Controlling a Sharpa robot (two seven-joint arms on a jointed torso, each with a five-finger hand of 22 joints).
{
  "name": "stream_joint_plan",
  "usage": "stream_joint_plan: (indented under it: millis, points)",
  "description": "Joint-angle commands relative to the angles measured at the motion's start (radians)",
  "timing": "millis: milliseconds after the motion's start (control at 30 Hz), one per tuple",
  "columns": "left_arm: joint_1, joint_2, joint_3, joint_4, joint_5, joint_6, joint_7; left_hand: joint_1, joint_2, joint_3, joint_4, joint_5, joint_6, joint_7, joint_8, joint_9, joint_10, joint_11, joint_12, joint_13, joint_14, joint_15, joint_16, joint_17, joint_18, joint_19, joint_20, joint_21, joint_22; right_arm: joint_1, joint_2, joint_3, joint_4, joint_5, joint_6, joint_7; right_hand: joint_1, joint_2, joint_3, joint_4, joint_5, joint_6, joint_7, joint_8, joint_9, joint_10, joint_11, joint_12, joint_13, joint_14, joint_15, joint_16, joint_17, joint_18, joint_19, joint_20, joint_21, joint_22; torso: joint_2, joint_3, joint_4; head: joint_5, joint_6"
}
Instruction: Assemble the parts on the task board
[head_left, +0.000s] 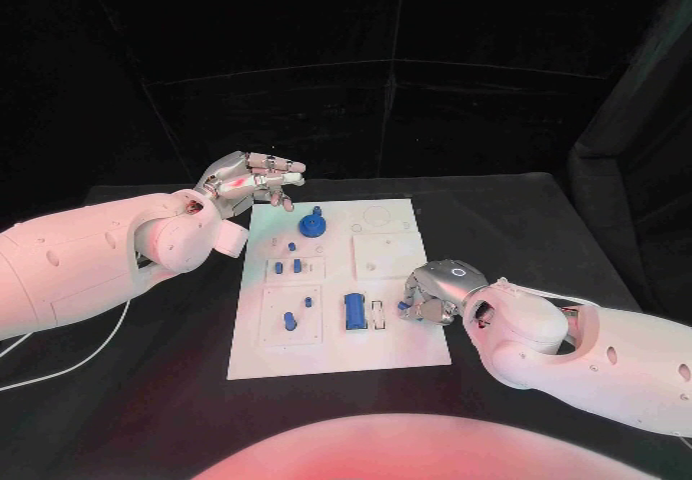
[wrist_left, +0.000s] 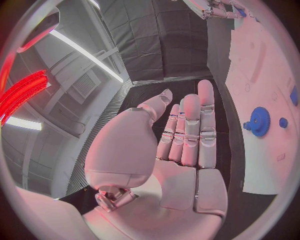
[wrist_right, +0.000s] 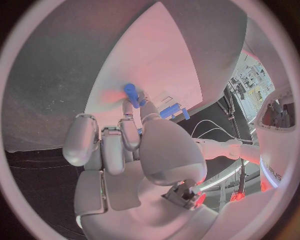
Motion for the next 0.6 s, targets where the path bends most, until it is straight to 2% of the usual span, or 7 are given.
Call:
stream_joint_plan:
  millis: [33,167,267,400,433,500,600]
  points:
    - [0.001,0.000,0.000,0.002,-0.020,0.017,0.000,0.006,0.007,-0.004,0.000,-0.004,-0.004,0.001,-0.002,0.001,-0.006,0.000,0.003,0.001,-0.006,0.000,0.004,-0.001,0.013,-0.001,0.005,-0.005,-0.001,-0.020,-0.006,-0.019,-0.020,0.014,0.089,-0.095,-0.039,0.026,0.060,-0.028,0.065,0.008,-0.005,-0.005,-0.015,-0.001,-0.009,-0.003,0.000,0.072,-0.012,-0.006,0.107,-0.014,-0.002,-0.002,-0.003,0.003,0.000,0.0007,-0.0008,0.000,0.001]
    - [0.001,0.000,0.000,0.002,-0.022,0.018,-0.001,0.006,0.007,-0.004,0.000,-0.004,-0.004,0.001,-0.002,0.001,-0.006,0.000,0.003,0.001,-0.006,0.000,0.004,-0.001,0.013,-0.001,0.005,-0.005,-0.001,-0.020,-0.014,-0.019,-0.007,0.066,0.031,-0.120,-0.077,0.046,0.105,-0.018,0.058,0.010,-0.009,-0.013,-0.020,-0.002,-0.013,-0.010,-0.004,0.071,-0.017,-0.007,0.105,-0.013,-0.001,-0.008,-0.004,0.002,0.000,0.0016,0.0006,0.000,0.002]
    - [0.001,0.001,0.000,0.000,-0.022,0.018,-0.001,0.006,0.007,-0.004,0.000,-0.004,-0.004,0.001,-0.002,0.001,-0.006,0.000,0.003,0.001,-0.006,0.000,0.004,-0.001,0.013,-0.001,0.005,-0.005,-0.001,-0.019,-0.022,-0.018,0.005,0.133,-0.019,-0.118,-0.089,0.044,0.149,-0.028,0.070,0.013,-0.010,-0.017,-0.023,0.001,-0.014,-0.009,-0.001,0.073,-0.019,-0.005,0.109,-0.014,0.001,-0.010,-0.003,0.004,-0.002,0.0004,0.0001,-0.001,0.003]
    - [0.001,0.003,-0.001,0.000,-0.023,0.019,-0.001,0.006,0.007,-0.004,0.000,-0.004,-0.004,0.001,-0.002,0.001,-0.006,0.000,0.003,0.001,-0.006,0.000,0.004,-0.001,0.013,-0.001,0.005,-0.005,-0.001,-0.019,-0.030,-0.018,0.016,0.220,-0.080,-0.099,-0.114,0.025,0.235,-0.053,0.095,0.023,-0.009,-0.021,-0.025,0.004,-0.015,-0.010,0.003,0.073,-0.019,-0.004,0.111,-0.015,0.003,-0.011,-0.001,0.009,0.000,0.0004,0.0026,-0.001,0.006]
    - [0.001,0.004,-0.001,-0.001,-0.023,0.019,-0.001,0.006,0.007,-0.004,0.000,-0.004,-0.004,0.001,-0.002,0.001,-0.006,0.000,0.003,0.001,-0.006,0.000,0.004,-0.001,0.013,-0.001,0.005,-0.005,-0.001,-0.019,-0.033,-0.018,0.019,0.237,-0.097,-0.092,-0.146,0.010,0.300,-0.064,0.103,0.030,-0.007,-0.022,-0.025,0.006,-0.017,-0.011,0.003,0.073,-0.014,-0.005,0.110,-0.014,0.003,-0.012,-0.001,0.010,0.000,0.0006,0.0032,-0.001,0.006]
    - [0.001,0.004,-0.001,-0.001,-0.023,0.019,-0.001,0.006,0.007,-0.004,0.000,-0.004,-0.004,0.001,-0.002,0.001,-0.006,0.000,0.003,0.001,-0.006,0.000,0.004,-0.001,0.013,-0.001,0.005,-0.005,-0.001,-0.019,-0.037,-0.018,0.026,0.263,-0.124,-0.079,-0.174,-0.014,0.363,-0.076,0.105,0.034,-0.009,-0.023,-0.024,0.009,-0.015,-0.010,0.007,0.073,-0.016,-0.004,0.111,-0.014,0.003,-0.012,-0.001,0.011,0.000,0.0012,0.0017,0.002,0.006]
    - [0.001,0.005,-0.001,-0.002,-0.023,0.019,-0.001,0.007,0.008,-0.005,0.000,-0.004,-0.004,0.001,-0.002,0.001,-0.007,0.000,0.003,0.001,-0.007,0.000,0.004,-0.002,0.013,-0.001,0.005,-0.005,-0.001,-0.018,-0.044,-0.017,0.038,0.295,-0.165,-0.057,-0.200,-0.033,0.418,-0.081,0.106,0.036,-0.009,-0.023,-0.022,0.012,-0.015,-0.009,0.009,0.074,-0.016,-0.003,0.113,-0.014,0.004,-0.012,0.000,0.012,0.000,0.0014,0.0008,0.003,0.007]
